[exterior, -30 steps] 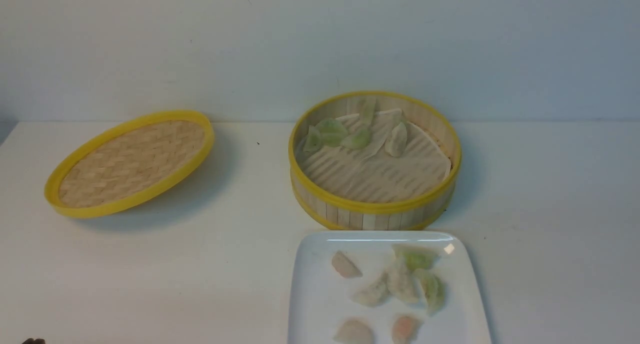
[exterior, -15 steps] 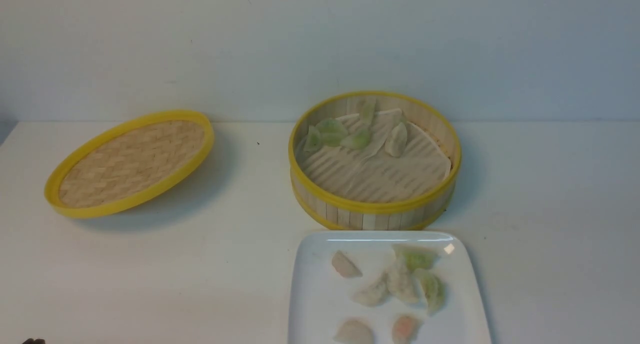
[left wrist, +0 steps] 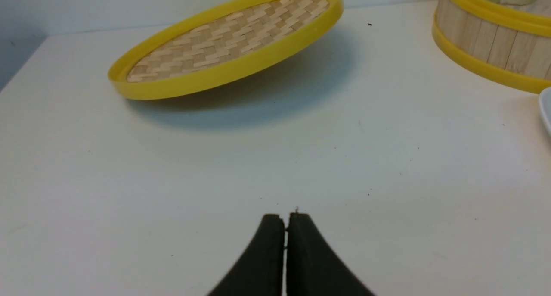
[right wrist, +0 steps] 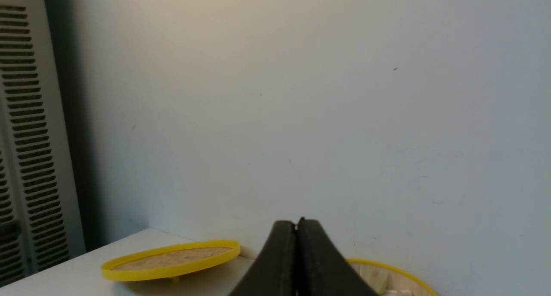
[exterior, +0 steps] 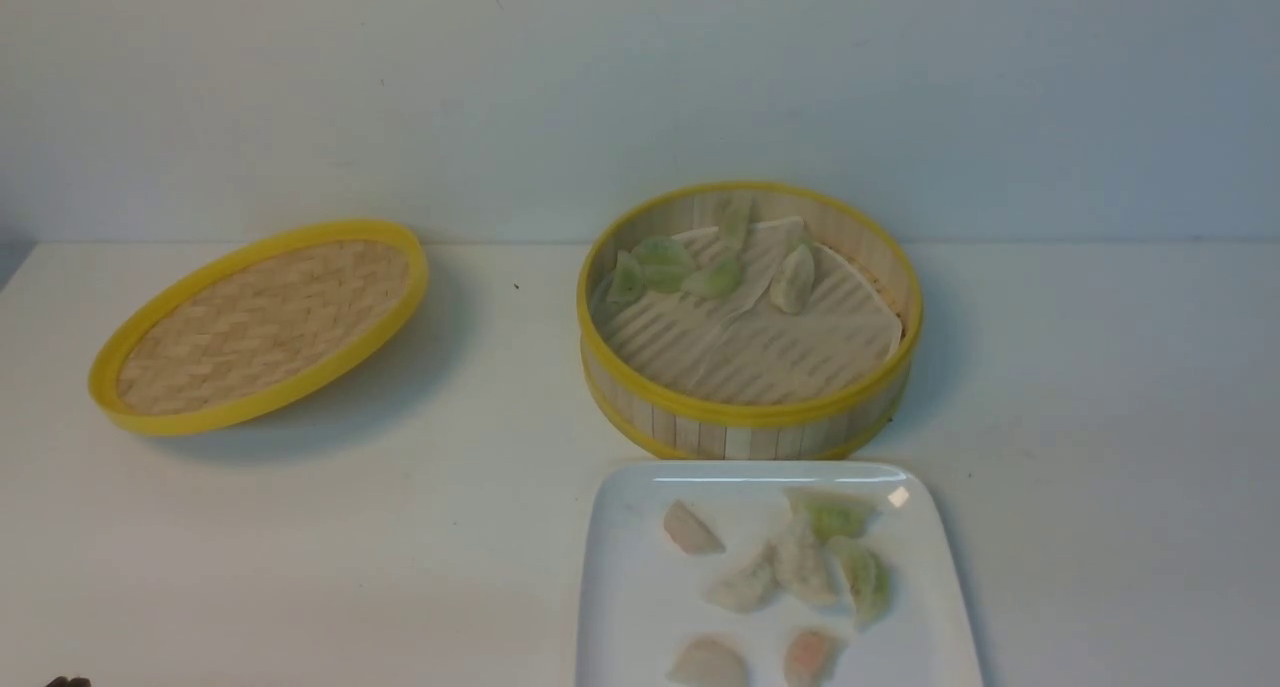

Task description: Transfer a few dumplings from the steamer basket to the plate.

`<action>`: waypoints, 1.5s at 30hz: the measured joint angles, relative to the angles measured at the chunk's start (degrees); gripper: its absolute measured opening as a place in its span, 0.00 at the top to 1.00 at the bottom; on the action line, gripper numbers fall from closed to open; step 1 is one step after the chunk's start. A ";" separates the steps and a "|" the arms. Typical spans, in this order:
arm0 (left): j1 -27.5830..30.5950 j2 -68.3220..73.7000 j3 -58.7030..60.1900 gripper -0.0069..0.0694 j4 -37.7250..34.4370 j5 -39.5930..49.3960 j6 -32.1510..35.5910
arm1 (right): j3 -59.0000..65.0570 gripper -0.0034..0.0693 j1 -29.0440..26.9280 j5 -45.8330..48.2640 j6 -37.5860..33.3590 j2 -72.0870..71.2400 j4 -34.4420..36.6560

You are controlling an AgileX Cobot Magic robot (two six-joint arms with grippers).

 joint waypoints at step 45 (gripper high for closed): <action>0.00 0.00 0.00 0.92 0.00 0.23 0.00 | 24.29 0.97 -32.20 3.37 -4.82 -3.94 2.10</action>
